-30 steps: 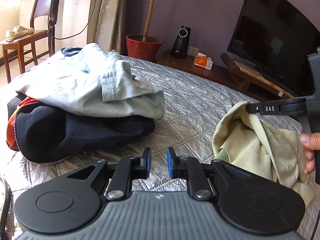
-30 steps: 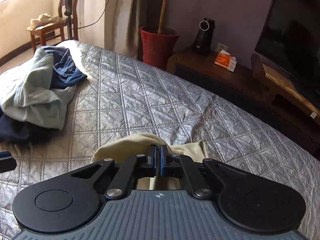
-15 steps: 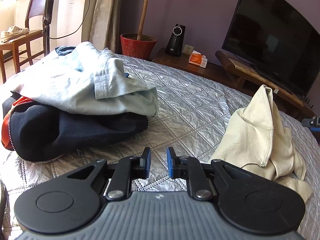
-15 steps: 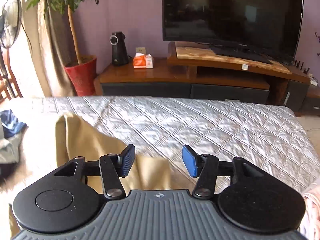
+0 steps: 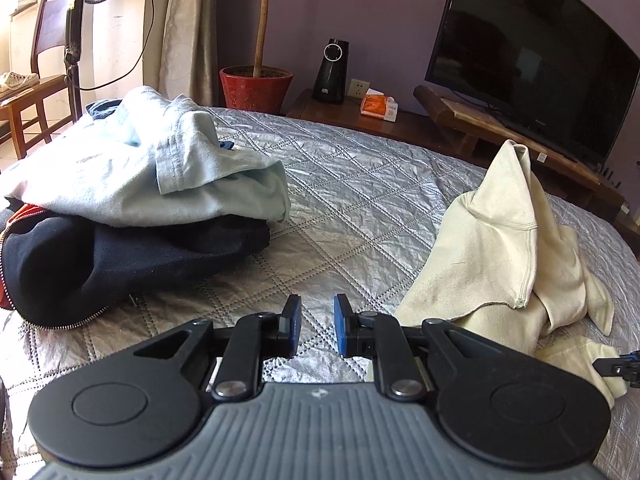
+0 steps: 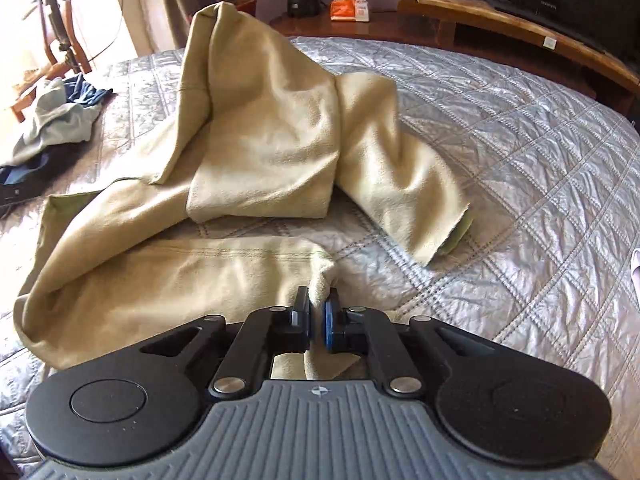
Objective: Fold clothes
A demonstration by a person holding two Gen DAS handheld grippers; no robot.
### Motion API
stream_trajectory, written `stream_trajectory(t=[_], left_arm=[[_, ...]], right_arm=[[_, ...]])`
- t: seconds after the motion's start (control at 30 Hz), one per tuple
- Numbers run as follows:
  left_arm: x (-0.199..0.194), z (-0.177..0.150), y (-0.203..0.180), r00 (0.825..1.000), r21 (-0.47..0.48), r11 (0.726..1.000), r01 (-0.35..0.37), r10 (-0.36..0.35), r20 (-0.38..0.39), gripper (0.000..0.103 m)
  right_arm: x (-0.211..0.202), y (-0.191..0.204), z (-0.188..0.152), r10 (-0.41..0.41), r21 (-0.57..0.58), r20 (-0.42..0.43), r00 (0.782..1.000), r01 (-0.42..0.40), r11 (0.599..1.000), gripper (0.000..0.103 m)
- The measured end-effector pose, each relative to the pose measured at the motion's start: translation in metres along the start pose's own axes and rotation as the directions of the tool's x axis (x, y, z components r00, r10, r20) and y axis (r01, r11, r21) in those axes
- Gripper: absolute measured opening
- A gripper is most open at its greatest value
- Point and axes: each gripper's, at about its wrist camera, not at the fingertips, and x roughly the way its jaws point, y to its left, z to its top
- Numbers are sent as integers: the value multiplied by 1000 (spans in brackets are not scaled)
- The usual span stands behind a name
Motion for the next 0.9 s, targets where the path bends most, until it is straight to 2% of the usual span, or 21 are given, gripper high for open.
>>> stream_trajectory(t=[0.03,0.07,0.13,0.17,0.2,0.23,0.33,0.37,0.4,0.53,0.57,0.6,0.63,0.67,0.73,0.9], left_arm=[[0,0,0,1000,-2,1000,1,-1,1,14],[0,0,0,1000,-4,1000,3,-3,2,14],[0,1,0,1000,-3,1000,3,-3,3,14],[0,0,0,1000,0,1000,3,-3,1,14],[0,0,-1,1000,3,1000,3,-3,-1,14],[0,0,-1,1000,8,1000,3,-3,-2,14],[0,0,0,1000,11,1000,1,-1,-3,15],[0,0,0,1000,6,1000,1,-1,-3,15],[0,0,1,1000,2,1000,2,-2,-4,15],[2,1,0,1000,6,1000,8,-8,-7,15],[2,0,-1,1000,10,1000,8,-8,-8,15],[2,0,-2,1000,15,1000,8,-8,-8,15],[3,-1,-3,1000,20,1000,8,-8,-8,15],[3,-1,-3,1000,20,1000,7,-7,-9,15],[4,0,-1,1000,13,1000,2,-2,-10,15],[3,1,4,1000,-4,1000,1,-1,-4,15]], right_arm=[[-4,17,-5,105,-40,-28,994,-106,994,9],[-12,34,-10,131,-109,-2,991,-131,985,10],[-28,42,-6,78,-143,138,987,-58,988,21],[-36,44,-4,48,-149,211,976,-17,989,37],[-35,39,3,-29,-147,249,968,67,987,53],[-33,32,11,-117,-141,279,953,161,977,59],[6,7,34,-284,-301,195,939,333,894,66],[18,-1,37,-306,-336,159,939,343,877,67],[25,-4,39,-316,-352,159,935,353,867,67],[46,-11,48,-349,-404,199,916,401,822,72],[52,-13,51,-357,-417,209,911,413,810,71],[55,-15,55,-360,-404,201,911,412,817,57],[56,-20,60,-347,-367,162,924,383,848,38],[54,-25,65,-342,-314,129,931,365,876,7],[44,-31,66,-324,-228,89,942,336,914,4],[1,-28,46,-242,-120,44,969,246,962,4]])
